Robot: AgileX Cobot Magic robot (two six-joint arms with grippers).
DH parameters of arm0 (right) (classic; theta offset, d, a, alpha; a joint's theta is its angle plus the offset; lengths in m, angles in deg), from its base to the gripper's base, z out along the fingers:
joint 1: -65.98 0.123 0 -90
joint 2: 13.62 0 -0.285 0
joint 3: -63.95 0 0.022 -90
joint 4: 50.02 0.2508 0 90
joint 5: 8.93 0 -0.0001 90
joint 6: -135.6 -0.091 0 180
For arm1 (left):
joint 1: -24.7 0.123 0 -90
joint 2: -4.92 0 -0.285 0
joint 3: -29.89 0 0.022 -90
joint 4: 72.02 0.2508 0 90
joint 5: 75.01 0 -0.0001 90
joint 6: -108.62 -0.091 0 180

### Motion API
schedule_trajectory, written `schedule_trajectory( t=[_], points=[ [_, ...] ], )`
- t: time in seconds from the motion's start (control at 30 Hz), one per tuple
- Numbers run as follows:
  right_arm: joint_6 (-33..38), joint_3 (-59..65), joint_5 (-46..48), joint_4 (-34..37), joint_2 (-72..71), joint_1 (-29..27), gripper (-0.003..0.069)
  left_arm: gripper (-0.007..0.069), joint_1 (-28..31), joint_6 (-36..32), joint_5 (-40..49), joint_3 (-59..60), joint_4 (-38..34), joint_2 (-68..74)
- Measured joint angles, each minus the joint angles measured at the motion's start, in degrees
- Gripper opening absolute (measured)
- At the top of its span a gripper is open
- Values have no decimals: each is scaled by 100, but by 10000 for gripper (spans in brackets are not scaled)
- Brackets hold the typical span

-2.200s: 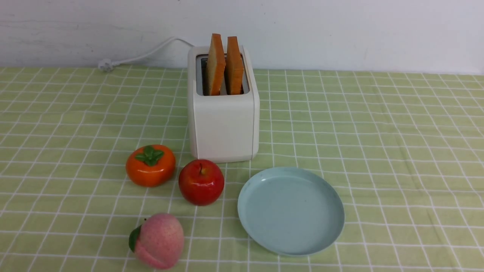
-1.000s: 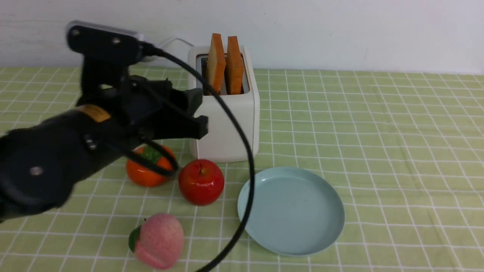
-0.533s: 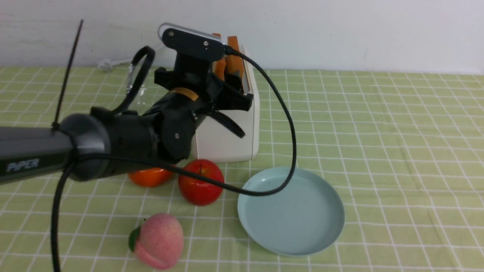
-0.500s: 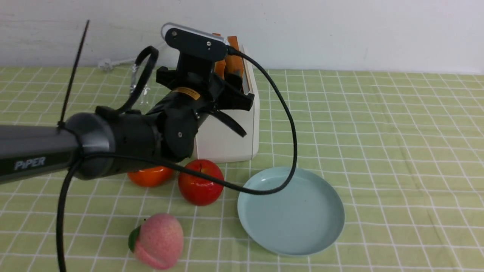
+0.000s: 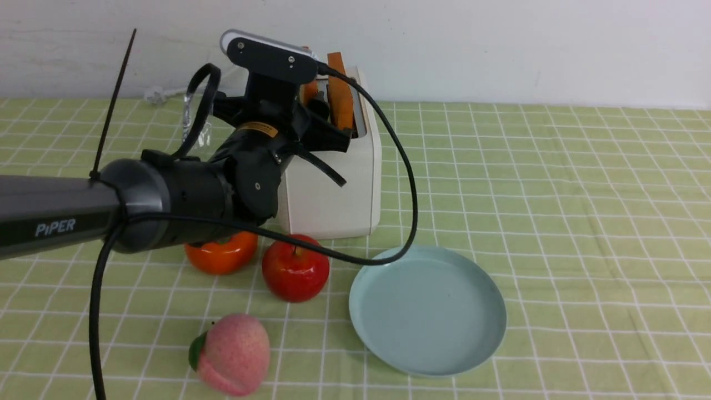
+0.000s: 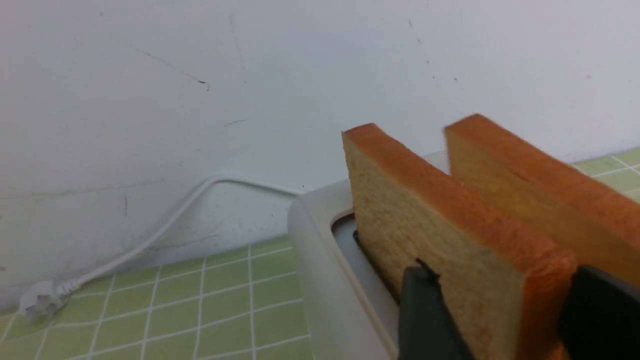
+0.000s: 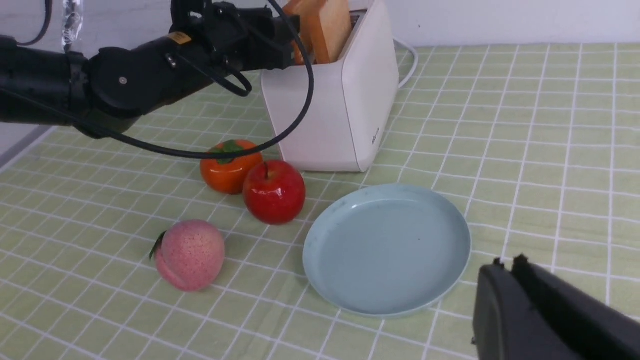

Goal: Take toasted bread from bread machine on green coffee tablecloth place on plate.
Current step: 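Reach for a toast slice standing in the toaster with the left gripper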

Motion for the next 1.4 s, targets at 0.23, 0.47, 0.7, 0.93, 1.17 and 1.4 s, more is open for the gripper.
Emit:
schedule_trajectory(
  t=[0.23,0.47,0.7,0.93,1.17,1.4],
  points=[
    [0,0,-24,7,0,0,38,363,7,188,348,0,106,0],
    [0,0,-19,175,0,5,43,351,32,957,196,-191,577,124],
    [0,-4,11,284,0,5,46,248,56,971,205,-379,383,468],
    [0,-4,21,370,0,5,52,91,56,985,169,-391,167,445],
    [0,-4,21,393,0,5,52,92,61,985,255,-391,113,-48],
    [0,-4,-24,419,0,5,50,92,67,748,623,-391,-30,-957]
  ],
)
